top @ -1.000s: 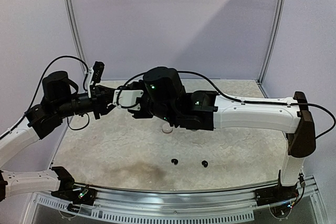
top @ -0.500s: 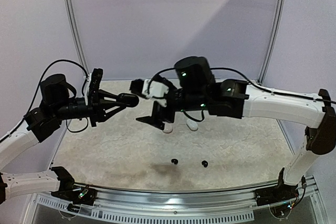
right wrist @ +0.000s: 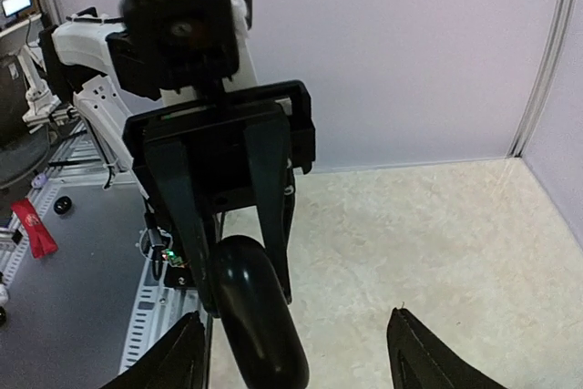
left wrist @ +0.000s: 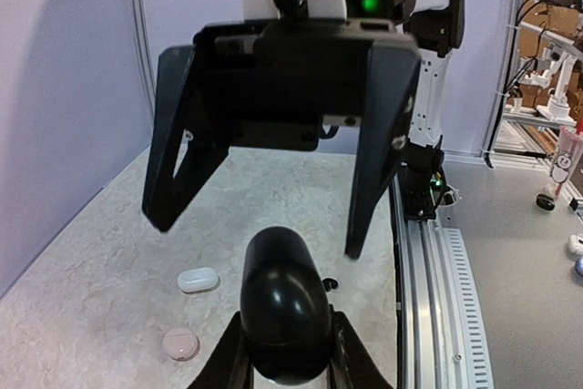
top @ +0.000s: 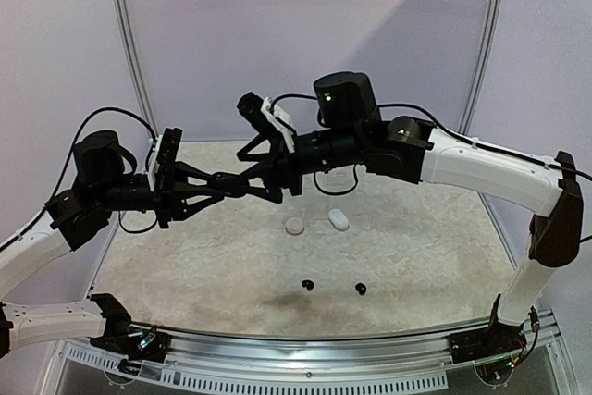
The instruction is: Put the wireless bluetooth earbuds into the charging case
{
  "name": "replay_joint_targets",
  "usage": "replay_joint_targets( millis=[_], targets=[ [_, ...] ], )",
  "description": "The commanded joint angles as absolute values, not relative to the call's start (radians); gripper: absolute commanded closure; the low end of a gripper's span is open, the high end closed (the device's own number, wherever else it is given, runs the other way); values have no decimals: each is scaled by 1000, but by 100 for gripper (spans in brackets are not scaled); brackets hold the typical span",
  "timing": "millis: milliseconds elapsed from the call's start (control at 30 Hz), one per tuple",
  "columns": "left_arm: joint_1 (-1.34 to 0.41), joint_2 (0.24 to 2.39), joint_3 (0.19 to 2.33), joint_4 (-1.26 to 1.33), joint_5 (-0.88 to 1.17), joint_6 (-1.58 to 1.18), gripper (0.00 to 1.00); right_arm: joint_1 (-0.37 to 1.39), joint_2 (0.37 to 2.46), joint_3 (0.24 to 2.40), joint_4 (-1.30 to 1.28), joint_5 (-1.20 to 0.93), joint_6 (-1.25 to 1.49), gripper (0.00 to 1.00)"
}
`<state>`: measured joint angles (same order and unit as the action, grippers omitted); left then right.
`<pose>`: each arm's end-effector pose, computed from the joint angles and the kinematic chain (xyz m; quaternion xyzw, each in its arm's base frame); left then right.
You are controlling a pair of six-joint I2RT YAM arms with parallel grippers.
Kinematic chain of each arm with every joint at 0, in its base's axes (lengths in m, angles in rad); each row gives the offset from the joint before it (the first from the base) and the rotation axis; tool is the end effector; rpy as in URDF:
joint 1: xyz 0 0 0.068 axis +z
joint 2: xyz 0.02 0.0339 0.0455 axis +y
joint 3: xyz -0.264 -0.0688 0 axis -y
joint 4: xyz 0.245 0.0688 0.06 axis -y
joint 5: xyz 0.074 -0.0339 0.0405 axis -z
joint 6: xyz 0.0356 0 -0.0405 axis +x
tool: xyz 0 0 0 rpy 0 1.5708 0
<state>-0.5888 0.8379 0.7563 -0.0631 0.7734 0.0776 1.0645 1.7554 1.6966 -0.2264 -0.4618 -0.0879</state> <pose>0.1449 -0.1267 0.3352 0.4623 0.5813 -0.4292 0.5140 0.1889 0.3734 0.3887 -0.5396 0.5786 0.4355 0.4294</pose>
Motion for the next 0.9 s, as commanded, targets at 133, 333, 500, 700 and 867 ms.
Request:
replay_joint_targets(
  millis=[133,333,500,700,867],
  targets=[
    [-592,838,747,-39,782,81,100,1065,1816,1740,-306,-555,-42,63],
    [-589,844,746,-32,781,78,100,1066,1812,1739,-323,-571,-65,90],
    [-581,835,731,-50,762,62,61,1066,1782,1738,-354,-535,-96,99],
    [-566,824,690,-54,778,125,49,1067,1748,1734,-368,-512,-134,100],
    [-566,831,657,63,799,72,60,1067,1746,1734,-358,-518,-135,100]
  ],
)
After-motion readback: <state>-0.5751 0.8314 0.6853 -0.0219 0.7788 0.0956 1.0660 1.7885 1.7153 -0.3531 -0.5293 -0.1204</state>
